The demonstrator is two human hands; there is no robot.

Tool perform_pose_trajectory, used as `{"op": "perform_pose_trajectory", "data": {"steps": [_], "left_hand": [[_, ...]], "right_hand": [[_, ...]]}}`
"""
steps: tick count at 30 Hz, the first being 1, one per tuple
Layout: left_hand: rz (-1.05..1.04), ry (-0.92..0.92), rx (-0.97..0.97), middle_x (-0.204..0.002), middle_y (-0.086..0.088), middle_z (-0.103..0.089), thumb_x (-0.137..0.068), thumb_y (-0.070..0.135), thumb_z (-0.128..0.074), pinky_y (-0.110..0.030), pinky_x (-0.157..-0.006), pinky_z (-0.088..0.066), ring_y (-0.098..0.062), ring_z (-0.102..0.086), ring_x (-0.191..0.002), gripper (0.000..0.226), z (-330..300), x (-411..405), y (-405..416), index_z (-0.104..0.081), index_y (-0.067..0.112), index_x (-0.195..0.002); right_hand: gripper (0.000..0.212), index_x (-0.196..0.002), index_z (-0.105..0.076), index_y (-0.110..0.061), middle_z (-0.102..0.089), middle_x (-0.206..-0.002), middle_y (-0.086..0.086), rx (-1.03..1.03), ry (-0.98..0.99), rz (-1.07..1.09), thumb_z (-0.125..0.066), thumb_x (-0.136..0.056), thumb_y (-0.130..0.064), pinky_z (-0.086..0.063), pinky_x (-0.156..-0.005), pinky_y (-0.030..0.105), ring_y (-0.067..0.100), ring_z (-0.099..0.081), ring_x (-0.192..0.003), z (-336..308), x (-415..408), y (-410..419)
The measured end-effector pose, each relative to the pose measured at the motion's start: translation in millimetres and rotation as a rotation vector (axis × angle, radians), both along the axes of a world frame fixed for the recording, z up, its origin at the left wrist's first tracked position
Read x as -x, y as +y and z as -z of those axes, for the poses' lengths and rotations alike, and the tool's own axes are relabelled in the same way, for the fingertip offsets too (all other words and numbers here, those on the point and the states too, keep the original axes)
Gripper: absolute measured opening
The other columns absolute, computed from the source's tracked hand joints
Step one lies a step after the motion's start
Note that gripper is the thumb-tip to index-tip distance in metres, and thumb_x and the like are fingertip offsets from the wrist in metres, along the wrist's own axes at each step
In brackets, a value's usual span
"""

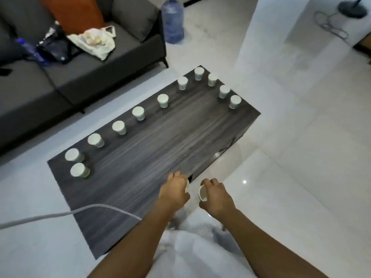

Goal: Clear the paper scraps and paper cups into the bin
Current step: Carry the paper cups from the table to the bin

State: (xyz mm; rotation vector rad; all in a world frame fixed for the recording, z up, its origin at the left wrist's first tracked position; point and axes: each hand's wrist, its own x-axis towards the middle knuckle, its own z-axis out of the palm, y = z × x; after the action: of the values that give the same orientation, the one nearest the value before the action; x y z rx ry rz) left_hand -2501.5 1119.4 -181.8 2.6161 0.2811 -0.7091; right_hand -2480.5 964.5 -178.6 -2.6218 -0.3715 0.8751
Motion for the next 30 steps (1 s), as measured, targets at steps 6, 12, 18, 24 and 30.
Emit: {"op": "perform_pose_trajectory", "data": {"steps": [6,12,18,24,30], "left_hand": [[0.326,-0.063,-0.012,-0.135,0.000,-0.040,-0.084,0.025,-0.064,-0.034,-0.094,-0.042,-0.020,-0.036,-0.125,0.057,-10,-63,-170,-0.039,0.020,-0.136],[0.536,-0.123,0.031,-0.134,0.002,-0.043,-0.084,0.026,-0.062,-0.031,-0.090,-0.045,-0.018,-0.040,-0.122,0.057,-16,-106,-352,-0.040,0.021,-0.136],[0.774,-0.133,0.070,-0.135,0.003,-0.041,-0.083,0.028,-0.061,-0.032,-0.087,-0.045,-0.018,-0.038,-0.122,0.062,-23,-140,-495,-0.037,0.022,-0.140],[1.016,-0.159,0.116,-0.134,0.000,-0.044,-0.082,0.030,-0.062,-0.034,-0.088,-0.048,-0.019,-0.041,-0.120,0.061,-28,-190,-639,-0.040,0.020,-0.138],[1.154,-0.174,0.150,-0.134,0.003,-0.042,-0.083,0.031,-0.060,-0.035,-0.087,-0.046,-0.018,-0.039,-0.123,0.059,-33,-268,-786,-0.040,0.023,-0.138]], "right_hand": [[0.053,-0.123,-0.046,-0.024,-0.047,-0.120,0.001,-0.032,-0.033,0.312,-0.069,-0.075,-0.030,-0.046,-0.075,0.030,0.023,-0.047,-0.108,-7,-17,-170],[0.054,-0.122,-0.045,-0.024,-0.047,-0.120,0.001,-0.011,-0.017,0.569,-0.069,-0.075,-0.031,-0.048,-0.078,0.030,0.022,-0.048,-0.108,-8,-17,-341],[0.056,-0.126,-0.044,-0.024,-0.046,-0.122,0.002,-0.017,-0.039,0.861,-0.070,-0.076,-0.030,-0.047,-0.081,0.030,0.023,-0.047,-0.111,-11,-12,-475],[0.056,-0.126,-0.045,-0.023,-0.047,-0.121,0.003,-0.004,-0.081,1.121,-0.069,-0.076,-0.028,-0.044,-0.078,0.028,0.024,-0.048,-0.108,-15,-29,-596],[0.055,-0.122,-0.048,-0.020,-0.048,-0.117,0.004,0.005,-0.087,1.298,-0.071,-0.073,-0.023,-0.044,-0.078,0.028,0.025,-0.049,-0.106,-21,-87,-727]]}}
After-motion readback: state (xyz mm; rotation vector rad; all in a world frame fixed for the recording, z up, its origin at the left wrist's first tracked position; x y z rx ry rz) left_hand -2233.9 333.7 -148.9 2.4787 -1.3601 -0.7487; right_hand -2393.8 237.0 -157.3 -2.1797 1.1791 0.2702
